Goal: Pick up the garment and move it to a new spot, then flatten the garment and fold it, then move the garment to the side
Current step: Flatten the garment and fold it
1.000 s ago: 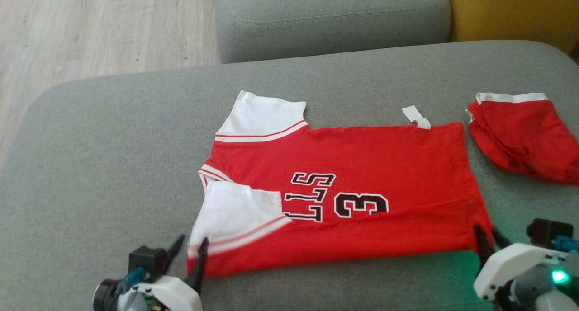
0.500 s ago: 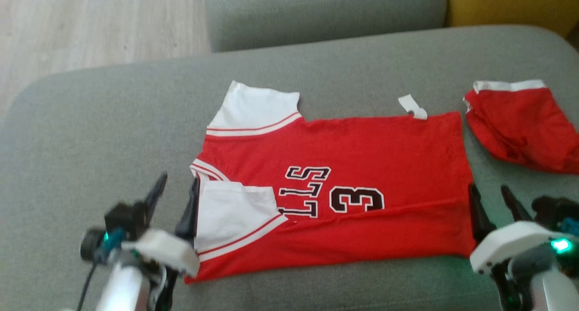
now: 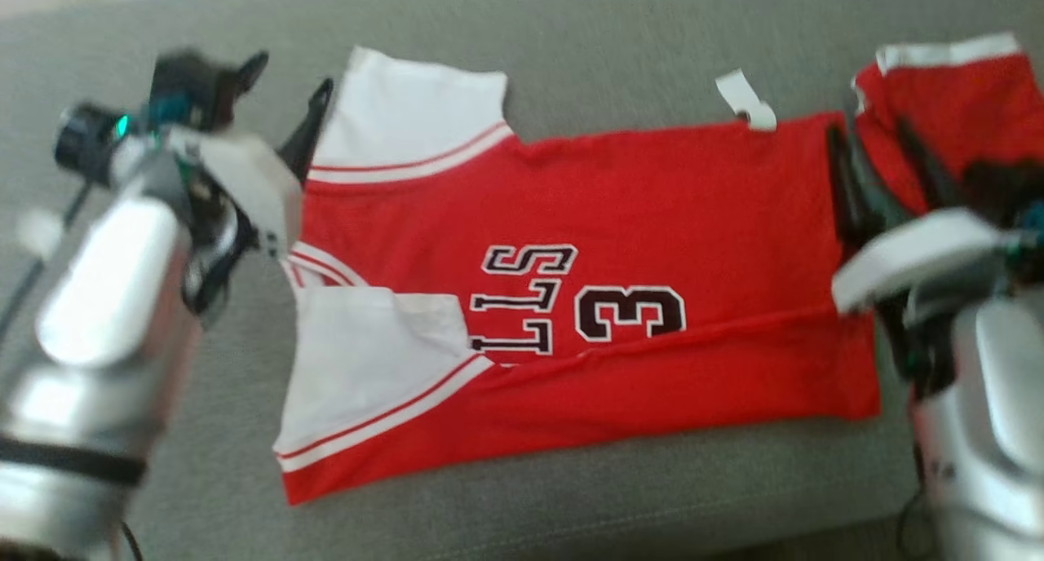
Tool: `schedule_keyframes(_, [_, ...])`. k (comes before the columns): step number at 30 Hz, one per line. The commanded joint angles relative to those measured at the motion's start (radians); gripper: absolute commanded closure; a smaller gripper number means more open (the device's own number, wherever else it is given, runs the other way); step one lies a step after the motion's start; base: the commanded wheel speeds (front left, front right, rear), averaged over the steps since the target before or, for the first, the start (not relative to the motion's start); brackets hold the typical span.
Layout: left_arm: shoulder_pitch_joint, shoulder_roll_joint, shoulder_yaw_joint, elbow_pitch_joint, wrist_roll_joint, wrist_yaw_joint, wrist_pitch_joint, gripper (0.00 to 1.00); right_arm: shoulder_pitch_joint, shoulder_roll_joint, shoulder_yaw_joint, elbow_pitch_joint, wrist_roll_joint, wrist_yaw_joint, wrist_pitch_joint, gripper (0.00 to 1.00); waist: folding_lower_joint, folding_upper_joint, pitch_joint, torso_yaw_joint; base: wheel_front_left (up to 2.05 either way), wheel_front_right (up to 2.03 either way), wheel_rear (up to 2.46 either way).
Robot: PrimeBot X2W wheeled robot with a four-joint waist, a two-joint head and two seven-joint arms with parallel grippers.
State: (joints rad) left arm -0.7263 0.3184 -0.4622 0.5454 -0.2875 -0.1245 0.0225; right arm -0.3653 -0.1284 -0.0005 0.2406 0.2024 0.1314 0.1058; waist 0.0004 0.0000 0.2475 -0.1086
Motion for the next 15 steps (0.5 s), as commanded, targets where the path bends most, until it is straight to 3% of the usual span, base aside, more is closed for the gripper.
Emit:
schedule_keyframes(1, [-0.084, 0.066, -0.020, -0.008, -0.041, -0.006, 0.037, 0.00, -0.057, -0.019, 0.028, -0.028, 0.003, -0.001, -0.005, 0.00, -0.0004, 0.0000, 0.078, -0.052, 0.00, 0.00, 0.00])
schedule_keyframes(8, [-0.311, 0.209, -0.260, 0.077, -0.221, -0.006, 0.189, 0.00, -0.164, -0.036, 0.073, -0.010, 0.019, -0.001, -0.017, 0.00, -0.0004, 0.0000, 0.175, -0.100, 0.00, 0.00, 0.00])
schedule_keyframes(15, [-0.448, 0.251, -0.387, 0.161, -0.341, -0.006, 0.235, 0.00, -0.211, -0.025, 0.099, 0.005, 0.030, -0.001, -0.034, 0.00, -0.0004, 0.0000, 0.231, -0.130, 0.00, 0.00, 0.00])
